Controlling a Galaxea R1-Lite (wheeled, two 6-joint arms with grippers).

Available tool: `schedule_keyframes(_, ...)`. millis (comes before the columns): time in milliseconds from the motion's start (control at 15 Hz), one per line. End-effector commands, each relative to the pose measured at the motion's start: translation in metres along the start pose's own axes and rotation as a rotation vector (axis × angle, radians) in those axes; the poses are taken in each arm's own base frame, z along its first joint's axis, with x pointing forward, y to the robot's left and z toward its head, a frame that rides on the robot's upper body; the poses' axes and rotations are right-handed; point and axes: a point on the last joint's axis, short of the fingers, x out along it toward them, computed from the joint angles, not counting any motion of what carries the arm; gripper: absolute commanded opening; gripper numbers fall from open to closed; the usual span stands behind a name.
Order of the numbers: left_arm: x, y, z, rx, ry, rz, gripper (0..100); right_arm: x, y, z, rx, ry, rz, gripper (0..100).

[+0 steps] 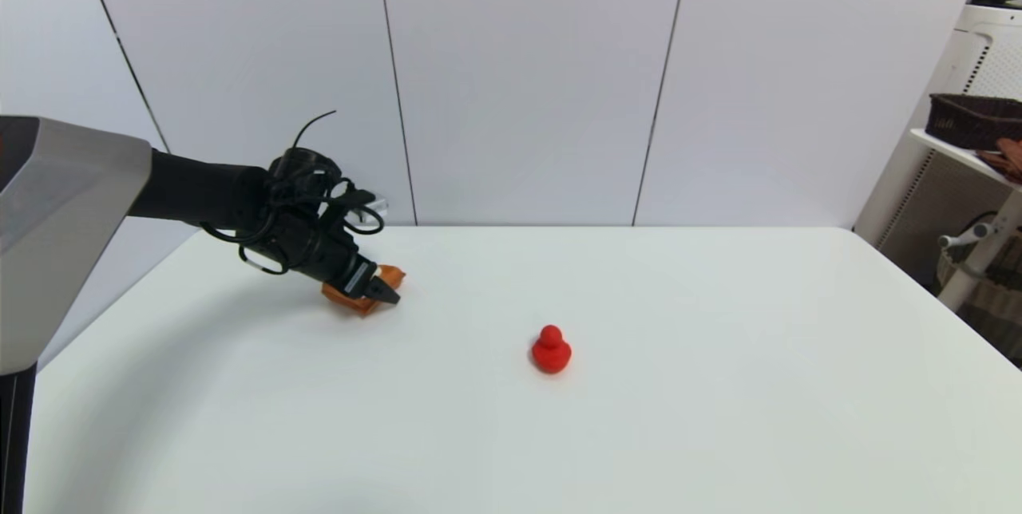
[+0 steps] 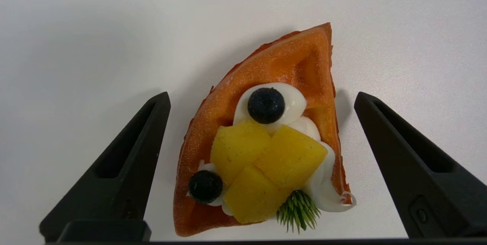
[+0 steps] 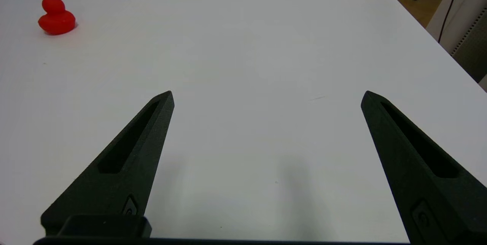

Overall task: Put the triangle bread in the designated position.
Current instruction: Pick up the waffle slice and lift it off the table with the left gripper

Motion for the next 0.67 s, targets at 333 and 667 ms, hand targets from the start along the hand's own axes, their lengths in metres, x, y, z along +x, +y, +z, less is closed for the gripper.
schedule_keyframes(333, 0.0001, 0.0001, -0.0008, -0.001, 0.003, -0.003, 100, 0.0000, 0.0000, 0.0000, -0.001, 0.001, 0.001, 100)
schedule_keyframes(667, 0.0001, 0.0001, -0.0008, -0.002, 0.002, -0.005, 0, 0.0000, 0.0000, 0.0000, -0.001, 0.001, 0.001, 100)
